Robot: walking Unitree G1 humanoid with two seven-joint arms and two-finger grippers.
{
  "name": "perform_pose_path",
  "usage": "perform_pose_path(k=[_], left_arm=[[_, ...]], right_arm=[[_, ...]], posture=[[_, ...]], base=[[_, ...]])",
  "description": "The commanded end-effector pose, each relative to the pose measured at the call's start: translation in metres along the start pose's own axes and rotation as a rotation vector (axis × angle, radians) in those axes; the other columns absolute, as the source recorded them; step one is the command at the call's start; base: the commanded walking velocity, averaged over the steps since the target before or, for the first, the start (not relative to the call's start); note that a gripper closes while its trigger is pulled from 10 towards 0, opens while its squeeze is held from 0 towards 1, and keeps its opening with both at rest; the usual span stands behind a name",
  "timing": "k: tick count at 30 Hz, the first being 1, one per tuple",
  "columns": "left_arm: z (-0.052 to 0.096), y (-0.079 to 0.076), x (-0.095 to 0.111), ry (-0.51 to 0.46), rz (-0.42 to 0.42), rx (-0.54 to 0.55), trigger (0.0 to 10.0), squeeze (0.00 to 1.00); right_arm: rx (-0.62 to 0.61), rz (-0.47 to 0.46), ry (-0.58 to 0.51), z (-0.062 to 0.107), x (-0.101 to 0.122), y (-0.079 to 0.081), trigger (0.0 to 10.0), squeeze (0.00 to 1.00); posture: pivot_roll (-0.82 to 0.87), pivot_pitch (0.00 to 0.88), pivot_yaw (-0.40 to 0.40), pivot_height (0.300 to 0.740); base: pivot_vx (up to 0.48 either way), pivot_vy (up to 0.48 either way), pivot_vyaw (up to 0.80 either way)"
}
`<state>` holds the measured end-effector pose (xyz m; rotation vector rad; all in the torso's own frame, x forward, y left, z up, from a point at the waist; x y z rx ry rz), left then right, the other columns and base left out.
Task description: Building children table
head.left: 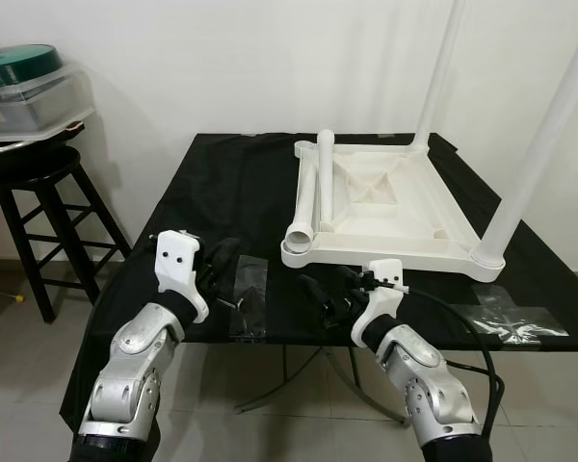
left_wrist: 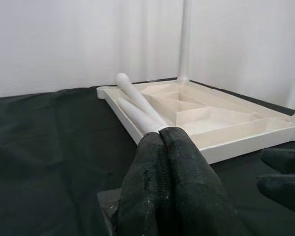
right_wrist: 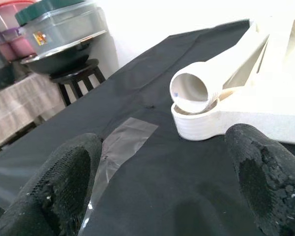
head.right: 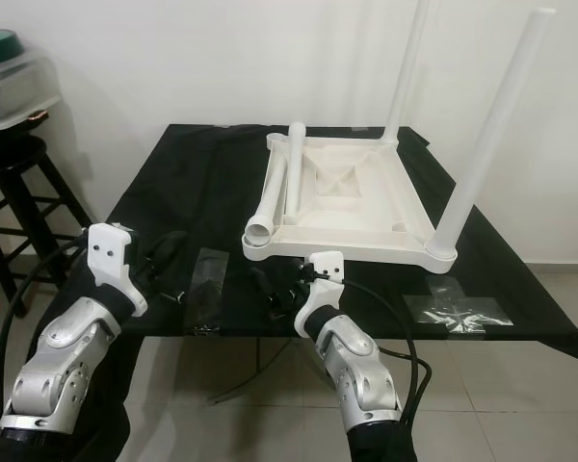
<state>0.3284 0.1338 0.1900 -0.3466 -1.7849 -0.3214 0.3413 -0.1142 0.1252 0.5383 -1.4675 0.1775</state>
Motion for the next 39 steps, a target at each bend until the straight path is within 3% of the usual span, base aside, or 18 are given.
perform_pose_path(k=[1, 16, 26, 39], left_arm=[[0.001, -0.001, 0.001, 0.0, 0.008, -0.01, 10.0, 0.0], [-0.002, -0.004, 0.009, -0.02, 0.028, -0.031, 10.0, 0.0], [-0.001, -0.01, 0.008, -0.013, 0.038, -0.068, 10.0, 0.0], [-0.001, -0.015, 0.006, -0.007, 0.047, -0.101, 10.0, 0.0]], right_arm=[[-0.002, 0.024, -0.007, -0.003, 0.003, 0.001, 10.0, 0.0], [0.005, 0.066, -0.003, -0.005, 0.001, 0.002, 10.0, 0.0], [0.061, 0.047, -0.063, -0.003, 0.007, 0.009, 10.0, 0.0], [0.057, 0.054, -0.063, -0.003, 0.007, 0.008, 10.0, 0.0]], posture=[[-0.08, 0.0, -0.008, 0.74], [-0.07, 0.0, -0.016, 0.74], [-0.07, 0.0, -0.013, 0.74], [-0.08, 0.0, -0.01, 0.74]], base=[[0.0, 0.0, 0.0], [0.0, 0.0, 0.0], [0.254, 0.0, -0.51], [0.262, 0.0, 0.0]])
Point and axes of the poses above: a point about 5 cm out from each wrist's last joint towards the gripper, its own z axis pointing back from the gripper into the wrist, its own x axis along the axis of the wrist's last joint, y = z × x, the point moved 3 cm from there along -z, pointing out of the wrist towards the gripper, and after that the axes turned 2 degrees about -z, right-handed, at the moved point
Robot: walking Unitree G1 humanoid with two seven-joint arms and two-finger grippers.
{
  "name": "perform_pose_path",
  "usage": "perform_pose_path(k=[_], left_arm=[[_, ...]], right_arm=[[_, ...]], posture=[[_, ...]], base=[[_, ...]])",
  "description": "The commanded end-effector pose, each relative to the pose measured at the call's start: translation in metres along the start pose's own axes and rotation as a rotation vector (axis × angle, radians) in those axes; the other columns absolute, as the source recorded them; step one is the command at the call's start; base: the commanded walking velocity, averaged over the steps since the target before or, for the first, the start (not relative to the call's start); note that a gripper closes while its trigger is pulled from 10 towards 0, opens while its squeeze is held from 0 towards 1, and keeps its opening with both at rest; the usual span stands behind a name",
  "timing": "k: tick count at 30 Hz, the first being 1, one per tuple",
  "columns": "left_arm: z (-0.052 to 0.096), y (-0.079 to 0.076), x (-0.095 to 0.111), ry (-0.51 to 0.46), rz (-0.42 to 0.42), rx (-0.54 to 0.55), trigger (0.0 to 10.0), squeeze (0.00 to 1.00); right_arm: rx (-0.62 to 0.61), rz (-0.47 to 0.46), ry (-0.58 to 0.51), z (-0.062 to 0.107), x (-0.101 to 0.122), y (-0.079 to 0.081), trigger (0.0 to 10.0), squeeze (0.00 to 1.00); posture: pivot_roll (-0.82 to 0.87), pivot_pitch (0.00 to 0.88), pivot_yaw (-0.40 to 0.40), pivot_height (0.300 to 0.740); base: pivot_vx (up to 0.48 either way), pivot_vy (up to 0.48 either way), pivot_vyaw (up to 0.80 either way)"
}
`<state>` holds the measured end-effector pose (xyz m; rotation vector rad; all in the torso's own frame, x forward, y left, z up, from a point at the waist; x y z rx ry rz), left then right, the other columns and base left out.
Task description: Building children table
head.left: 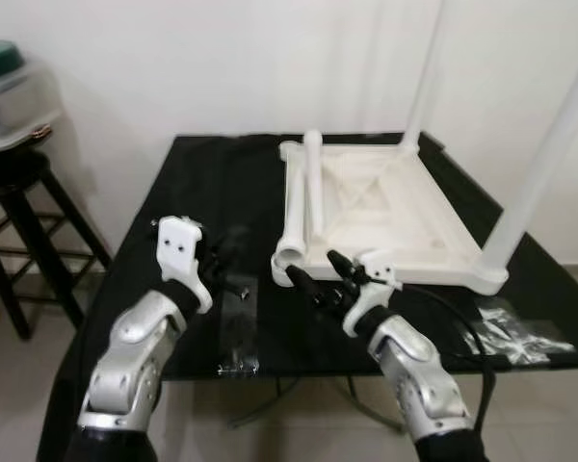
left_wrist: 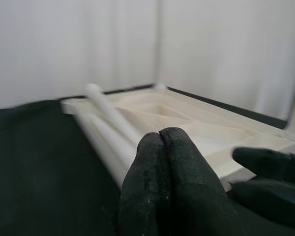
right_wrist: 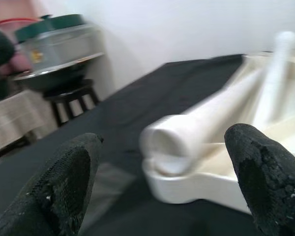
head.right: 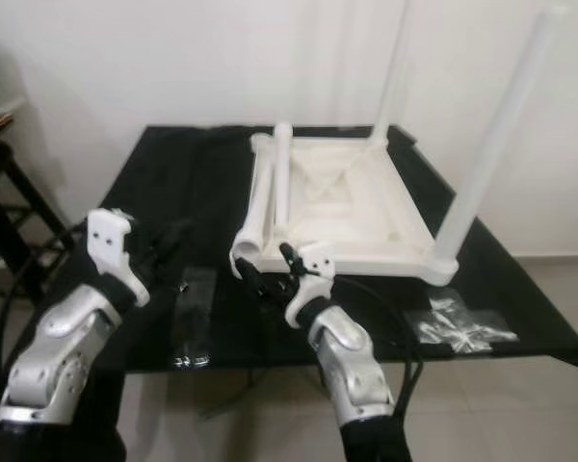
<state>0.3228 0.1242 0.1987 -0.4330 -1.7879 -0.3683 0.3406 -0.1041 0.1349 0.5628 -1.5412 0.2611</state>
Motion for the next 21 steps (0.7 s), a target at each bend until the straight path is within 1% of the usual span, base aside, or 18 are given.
perform_pose_path(k=[1, 5, 6, 7, 9, 12, 18, 20, 21], left_arm=[[0.0, -0.006, -0.004, 0.015, 0.018, -0.03, 10.0, 0.0], [0.001, -0.01, -0.003, 0.016, 0.025, -0.05, 10.0, 0.0], [0.001, -0.011, -0.003, 0.013, 0.048, -0.057, 10.0, 0.0], [0.001, -0.011, -0.003, 0.013, 0.048, -0.057, 10.0, 0.0], [0.004, -0.015, -0.004, 0.028, 0.053, -0.096, 10.0, 0.0], [0.005, -0.016, -0.004, 0.034, 0.049, -0.109, 10.0, 0.0], [0.007, -0.023, -0.007, 0.055, 0.026, -0.169, 10.0, 0.0], [0.006, -0.021, -0.007, 0.066, -0.005, -0.171, 10.0, 0.0], [0.006, -0.021, -0.007, 0.066, -0.005, -0.171, 10.0, 0.0]], right_arm=[[-0.012, -0.004, -0.001, 0.002, -0.001, -0.003, 10.0, 0.0], [-0.009, -0.008, -0.001, 0.002, -0.001, -0.003, 10.0, 0.0], [-0.008, -0.009, -0.001, 0.002, -0.002, -0.003, 10.0, 0.0], [-0.008, -0.009, -0.001, 0.002, -0.002, -0.003, 10.0, 0.0], [-0.007, -0.013, -0.001, 0.001, -0.002, -0.003, 10.0, 0.0], [-0.006, -0.014, -0.002, 0.001, -0.002, -0.003, 10.0, 0.0], [-0.003, -0.027, -0.01, 0.002, -0.001, -0.001, 10.0, 0.0], [-0.003, -0.035, -0.011, 0.002, -0.002, -0.001, 10.0, 0.0], [-0.003, -0.035, -0.011, 0.002, -0.002, -0.001, 10.0, 0.0]], posture=[[-0.08, 0.0, -0.01, 0.74], [-0.08, 0.0, -0.01, 0.74], [-0.08, 0.0, -0.011, 0.74], [-0.08, 0.0, -0.011, 0.74], [-0.08, 0.0, -0.011, 0.74], [-0.08, 0.0, -0.011, 0.74], [-0.07, 0.0, -0.009, 0.74], [-0.07, 0.0, -0.008, 0.74], [-0.07, 0.0, -0.008, 0.74]], base=[[0.251, 0.0, 0.0], [0.0, 0.0, 0.0], [0.0, 0.0, 0.0], [0.0, 0.0, 0.0], [0.0, -0.454, 0.0], [0.0, -0.469, 0.0], [0.0, -0.468, 0.0], [0.0, 0.0, 0.0], [0.0, 0.0, 0.0]])
Point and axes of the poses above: a point about 5 cm out from each wrist's last joint towards the gripper, its own z axis pointing back from the gripper into the wrist, its own x axis along the axis of the wrist's last joint, y = z × x, the point moved 3 cm from there along -z, pointing out of the wrist towards the gripper, and after that the axes turned 2 degrees about -z, right-handed, at the moved point
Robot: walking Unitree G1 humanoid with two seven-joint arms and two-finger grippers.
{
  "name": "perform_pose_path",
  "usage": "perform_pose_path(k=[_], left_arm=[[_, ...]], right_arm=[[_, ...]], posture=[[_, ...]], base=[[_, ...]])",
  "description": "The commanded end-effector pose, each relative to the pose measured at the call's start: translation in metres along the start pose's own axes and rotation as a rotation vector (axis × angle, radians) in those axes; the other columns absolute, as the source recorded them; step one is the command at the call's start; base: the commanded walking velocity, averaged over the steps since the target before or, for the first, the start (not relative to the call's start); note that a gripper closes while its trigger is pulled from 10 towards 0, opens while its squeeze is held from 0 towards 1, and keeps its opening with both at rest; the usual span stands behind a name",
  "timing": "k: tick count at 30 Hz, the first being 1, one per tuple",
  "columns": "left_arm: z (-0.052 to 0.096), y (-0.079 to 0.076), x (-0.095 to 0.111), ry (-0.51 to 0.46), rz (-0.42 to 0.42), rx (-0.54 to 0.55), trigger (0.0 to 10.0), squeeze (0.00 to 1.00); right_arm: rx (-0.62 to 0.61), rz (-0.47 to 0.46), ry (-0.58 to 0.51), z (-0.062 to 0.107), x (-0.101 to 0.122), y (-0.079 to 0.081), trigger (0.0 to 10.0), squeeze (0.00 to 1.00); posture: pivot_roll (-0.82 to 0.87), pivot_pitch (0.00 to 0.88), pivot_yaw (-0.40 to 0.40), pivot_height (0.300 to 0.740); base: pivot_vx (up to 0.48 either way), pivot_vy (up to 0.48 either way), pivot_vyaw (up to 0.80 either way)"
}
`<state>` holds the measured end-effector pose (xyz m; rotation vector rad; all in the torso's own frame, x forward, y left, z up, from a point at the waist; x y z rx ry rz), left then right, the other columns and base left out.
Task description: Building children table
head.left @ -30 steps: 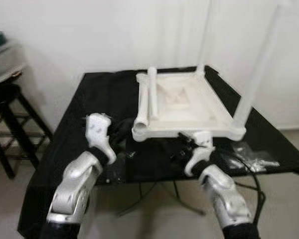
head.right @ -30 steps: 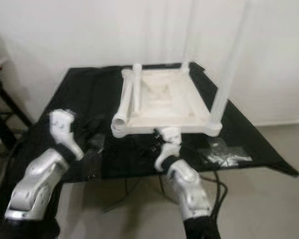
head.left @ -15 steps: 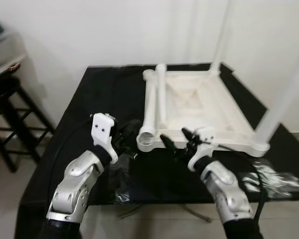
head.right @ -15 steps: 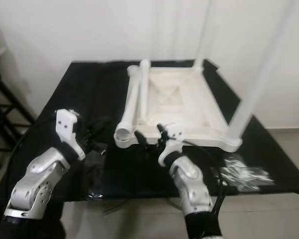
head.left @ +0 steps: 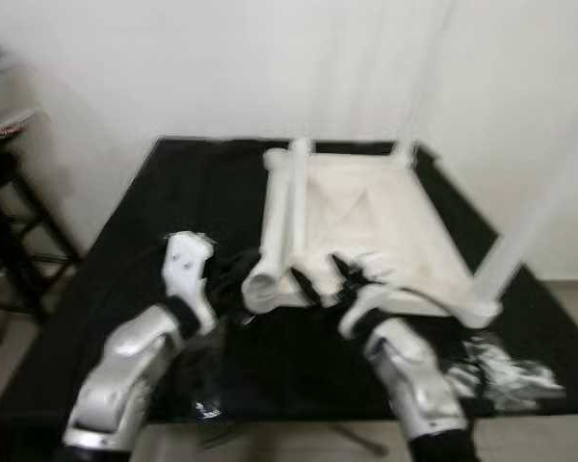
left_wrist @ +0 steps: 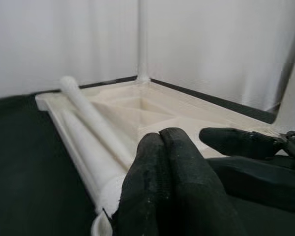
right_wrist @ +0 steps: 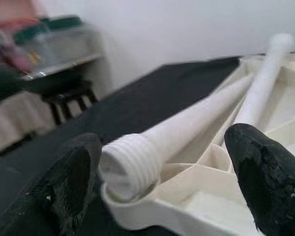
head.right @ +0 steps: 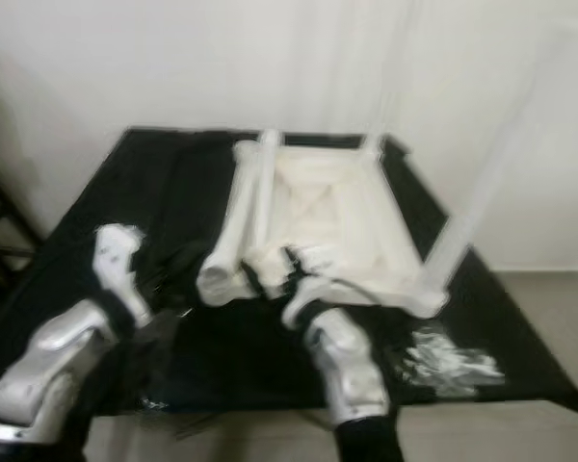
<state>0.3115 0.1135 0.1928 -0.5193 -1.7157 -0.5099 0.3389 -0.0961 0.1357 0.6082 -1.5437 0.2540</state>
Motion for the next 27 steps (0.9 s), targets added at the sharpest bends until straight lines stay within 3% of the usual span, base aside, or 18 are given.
perform_pose_path(k=[1, 4, 5, 8, 9, 12, 16, 17, 20, 22, 23, 27], left_arm=[[-0.002, -0.004, -0.003, 0.02, -0.021, -0.025, 10.0, 0.0], [-0.002, 0.002, -0.007, 0.069, -0.125, -0.04, 10.0, 0.0], [-0.002, 0.002, -0.007, 0.069, -0.125, -0.04, 10.0, 0.0], [-0.005, 0.007, -0.015, 0.137, -0.281, -0.072, 10.0, 0.0], [-0.005, 0.007, -0.015, 0.137, -0.281, -0.072, 10.0, 0.0], [-0.011, 0.021, -0.016, 0.176, -0.445, -0.049, 10.0, 0.0], [-0.015, 0.035, -0.012, 0.192, -0.561, -0.02, 10.0, 0.0], [-0.018, 0.039, -0.009, 0.19, -0.606, -0.02, 10.0, 1.0], [-0.022, 0.044, -0.006, 0.187, -0.675, -0.03, 10.0, 1.0], [-0.022, 0.044, -0.006, 0.187, -0.675, -0.03, 10.0, 1.0], [-0.028, 0.041, -0.005, 0.181, -0.738, -0.079, 10.0, 1.0], [-0.033, 0.035, -0.007, 0.178, -0.786, -0.132, 10.0, 1.0]], right_arm=[[-0.029, -0.006, 0.003, 0.005, -0.001, -0.009, 10.0, 0.0], [-0.033, -0.013, 0.002, 0.005, -0.001, -0.009, 10.0, 0.0], [-0.033, -0.013, 0.002, 0.005, -0.001, -0.009, 10.0, 0.0], [-0.036, -0.017, 0.003, 0.006, -0.001, -0.009, 10.0, 0.0], [-0.036, -0.017, 0.003, 0.006, -0.001, -0.009, 10.0, 0.0], [-0.038, -0.019, 0.005, 0.006, -0.001, -0.009, 10.0, 0.0], [-0.04, -0.02, 0.006, 0.007, -0.001, -0.008, 10.0, 0.0], [-0.042, -0.022, 0.006, 0.008, -0.001, -0.008, 10.0, 0.0], [-0.044, -0.024, 0.007, 0.009, -0.001, -0.008, 10.0, 0.0], [-0.044, -0.024, 0.007, 0.009, -0.001, -0.008, 10.0, 0.0], [-0.044, -0.026, 0.008, 0.011, -0.001, -0.006, 10.0, 0.0], [-0.043, -0.027, 0.008, 0.013, 0.0, -0.004, 10.0, 0.0]], posture=[[-0.07, 0.0, -0.006, 0.74], [-0.07, 0.0, -0.005, 0.74], [-0.07, 0.0, -0.005, 0.74], [-0.07, 0.0, -0.004, 0.74], [-0.07, 0.0, -0.004, 0.74], [-0.08, 0.0, -0.002, 0.74], [-0.08, 0.0, 0.002, 0.74], [-0.09, 0.0, 0.004, 0.74], [-0.09, 0.0, 0.006, 0.74], [-0.09, 0.0, 0.006, 0.74], [-0.1, 0.0, 0.012, 0.74], [-0.1, 0.0, 0.014, 0.74]], base=[[0.0, 0.0, 0.0], [0.0, 0.0, 0.0], [0.0, 0.0, 0.0], [0.0, 0.0, 0.0], [0.0, 0.0, 0.0], [0.0, 0.0, 0.0], [0.0, 0.0, 0.0], [0.0, 0.0, 0.0], [0.0, 0.0, 0.0], [0.0, 0.0, 0.0], [0.0, 0.0, 0.0], [0.0, 0.0, 0.0]])
Point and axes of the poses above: a point about 5 cm out from each wrist's last joint towards the gripper, its own z axis pointing back from the gripper into the wrist, its own x axis along the axis of the wrist's last joint, y = z × x, the point moved 3 cm from there along -z, pointing out of the wrist towards the gripper, and after that the axes turned 2 degrees about -z, right-handed, at the moved point
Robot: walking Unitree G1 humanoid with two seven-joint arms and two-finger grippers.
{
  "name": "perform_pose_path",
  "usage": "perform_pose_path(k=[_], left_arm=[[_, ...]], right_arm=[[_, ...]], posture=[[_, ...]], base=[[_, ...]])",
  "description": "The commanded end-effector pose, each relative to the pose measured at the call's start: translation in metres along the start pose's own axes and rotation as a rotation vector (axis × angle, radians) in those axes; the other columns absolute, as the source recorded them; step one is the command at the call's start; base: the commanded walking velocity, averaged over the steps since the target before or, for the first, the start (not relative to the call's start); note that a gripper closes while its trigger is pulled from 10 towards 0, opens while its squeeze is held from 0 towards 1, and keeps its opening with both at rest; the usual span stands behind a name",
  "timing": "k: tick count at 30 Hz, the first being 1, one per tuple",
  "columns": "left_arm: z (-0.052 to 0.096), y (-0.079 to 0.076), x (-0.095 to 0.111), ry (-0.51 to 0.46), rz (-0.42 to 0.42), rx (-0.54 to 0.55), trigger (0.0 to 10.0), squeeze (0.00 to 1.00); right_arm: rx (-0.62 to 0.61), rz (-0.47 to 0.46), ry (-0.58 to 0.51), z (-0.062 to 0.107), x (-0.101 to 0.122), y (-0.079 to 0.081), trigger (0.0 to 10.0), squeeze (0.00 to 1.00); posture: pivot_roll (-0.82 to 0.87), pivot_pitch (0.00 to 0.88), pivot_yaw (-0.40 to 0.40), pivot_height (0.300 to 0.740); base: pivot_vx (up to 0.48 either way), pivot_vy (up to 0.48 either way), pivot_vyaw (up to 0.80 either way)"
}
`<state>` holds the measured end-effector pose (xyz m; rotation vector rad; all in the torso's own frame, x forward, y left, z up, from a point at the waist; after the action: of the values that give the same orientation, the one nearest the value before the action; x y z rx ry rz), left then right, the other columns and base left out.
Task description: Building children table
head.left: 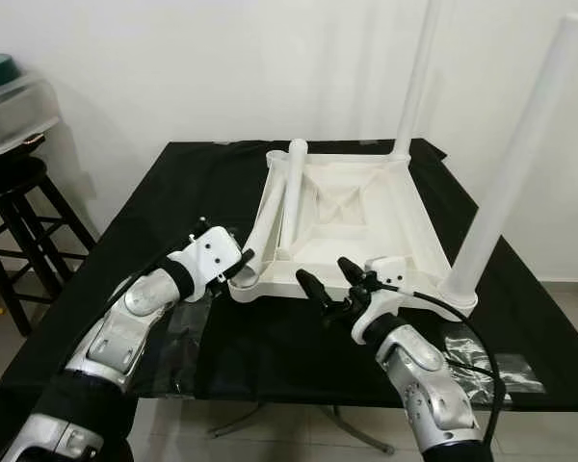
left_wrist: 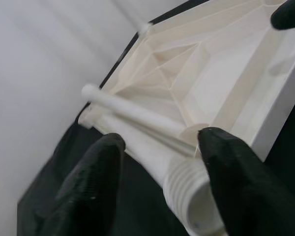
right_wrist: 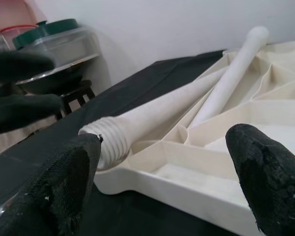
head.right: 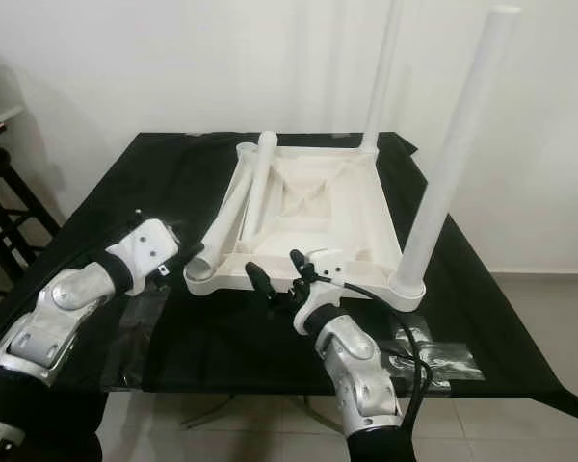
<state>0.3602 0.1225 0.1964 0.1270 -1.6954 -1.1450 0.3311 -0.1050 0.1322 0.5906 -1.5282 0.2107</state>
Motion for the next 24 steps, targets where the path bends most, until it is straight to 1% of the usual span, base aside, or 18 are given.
perform_pose_path(k=[1, 3, 4, 5, 6, 7, 8, 9, 10, 11, 13, 14, 15, 16, 18, 19, 22, 24], left_arm=[[-0.002, -0.006, -0.001, -0.002, -0.078, -0.061, 10.0, 1.0], [-0.004, -0.011, -0.003, 0.001, -0.173, -0.124, 10.0, 1.0], [-0.003, -0.013, -0.006, 0.009, -0.235, -0.161, 10.0, 1.0], [-0.003, -0.013, -0.006, 0.009, -0.235, -0.161, 10.0, 1.0], [-0.002, -0.014, -0.01, 0.015, -0.288, -0.193, 10.0, 1.0], [-0.002, -0.015, -0.012, 0.019, -0.32, -0.212, 10.0, 1.0], [0.001, -0.016, -0.016, 0.031, -0.376, -0.247, 10.0, 1.0], [0.001, -0.016, -0.016, 0.031, -0.376, -0.247, 10.0, 1.0], [0.004, -0.014, -0.022, 0.051, -0.42, -0.264, 10.0, 1.0], [0.007, -0.009, -0.031, 0.094, -0.496, -0.277, 10.0, 1.0], [0.007, -0.009, -0.031, 0.094, -0.496, -0.277, 10.0, 1.0], [0.007, -0.007, -0.035, 0.111, -0.523, -0.273, 10.0, 1.0], [0.007, -0.007, -0.035, 0.111, -0.523, -0.273, 10.0, 1.0], [0.008, -0.005, -0.039, 0.132, -0.556, -0.268, 10.0, 1.0], [0.008, -0.005, -0.039, 0.132, -0.556, -0.268, 10.0, 1.0], [0.003, 0.001, -0.041, 0.153, -0.572, -0.204, 10.0, 0.0], [0.0, 0.002, -0.039, 0.145, -0.562, -0.177, 10.0, 0.0], [-0.003, -0.006, -0.037, 0.123, -0.52, -0.179, 10.0, 0.0]], right_arm=[[-0.003, -0.007, -0.003, 0.003, 0.002, 0.002, 10.0, 0.0], [-0.003, -0.015, 0.0, 0.007, 0.001, 0.005, 10.0, 0.0], [-0.003, -0.022, 0.002, 0.009, 0.001, 0.006, 10.0, 0.0], [-0.003, -0.022, 0.002, 0.009, 0.001, 0.006, 10.0, 0.0], [-0.003, -0.028, 0.004, 0.011, 0.001, 0.007, 10.0, 0.0], [-0.003, -0.032, 0.004, 0.012, 0.001, 0.008, 10.0, 0.0], [-0.003, -0.037, 0.005, 0.013, 0.001, 0.009, 10.0, 0.0], [-0.003, -0.037, 0.005, 0.013, 0.001, 0.009, 10.0, 0.0], [-0.004, -0.044, 0.007, 0.015, 0.001, 0.011, 10.0, 0.0], [-0.004, -0.054, 0.009, 0.018, 0.001, 0.013, 10.0, 0.0], [-0.004, -0.054, 0.009, 0.018, 0.001, 0.013, 10.0, 0.0], [-0.004, -0.056, 0.009, 0.019, 0.001, 0.013, 10.0, 0.0], [-0.004, -0.056, 0.009, 0.019, 0.001, 0.013, 10.0, 0.0], [-0.004, -0.057, 0.01, 0.019, 0.001, 0.014, 10.0, 0.0], [-0.004, -0.057, 0.01, 0.019, 0.001, 0.014, 10.0, 0.0], [-0.004, -0.06, 0.014, 0.02, 0.001, 0.016, 10.0, 0.0], [-0.005, -0.063, 0.016, 0.021, 0.001, 0.017, 10.0, 0.0], [-0.005, -0.065, 0.018, 0.02, 0.001, 0.018, 10.0, 0.0]], posture=[[-0.11, 0.0, 0.015, 0.74], [-0.11, 0.0, 0.017, 0.74], [-0.11, 0.0, 0.019, 0.74], [-0.11, 0.0, 0.019, 0.74], [-0.11, 0.0, 0.023, 0.74], [-0.11, 0.0, 0.023, 0.74], [-0.1, 0.0, 0.025, 0.74], [-0.1, 0.0, 0.025, 0.74], [-0.1, 0.0, 0.029, 0.74], [-0.1, 0.0, 0.031, 0.74], [-0.1, 0.0, 0.031, 0.74], [-0.1, 0.0, 0.032, 0.74], [-0.1, 0.0, 0.032, 0.74], [-0.1, 0.0, 0.033, 0.74], [-0.1, 0.0, 0.033, 0.74], [-0.1, 0.0, 0.036, 0.74], [-0.1, 0.0, 0.036, 0.74], [-0.11, 0.0, 0.04, 0.74]], base=[[0.0, 0.0, 0.0], [0.0, 0.0, 0.0], [0.0, 0.0, 0.0], [0.0, 0.0, 0.0], [0.0, 0.0, 0.0], [0.0, 0.0, 0.0], [0.0, 0.0, 0.0], [0.0, 0.0, 0.0], [0.0, 0.0, 0.0], [0.0, 0.0, 0.0], [0.0, 0.0, 0.0], [0.0, 0.0, 0.0], [0.0, 0.0, 0.0], [0.0, 0.0, 0.0], [0.0, 0.0, 0.0], [0.0, 0.0, 0.0], [0.0, 0.0, 0.0], [0.0, 0.0, 0.0]])
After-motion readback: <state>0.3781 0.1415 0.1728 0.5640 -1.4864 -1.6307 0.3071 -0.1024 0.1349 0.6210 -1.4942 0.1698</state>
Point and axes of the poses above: a point about 5 cm out from each wrist's last joint towards the gripper, its own z axis pointing back from the gripper into the wrist, its own x axis along the axis of the wrist's last joint, y = z × x, the point moved 3 cm from there along -z, pointing out of the wrist towards the gripper, and after that the axes turned 2 degrees about -z, right-handed, at the moved point
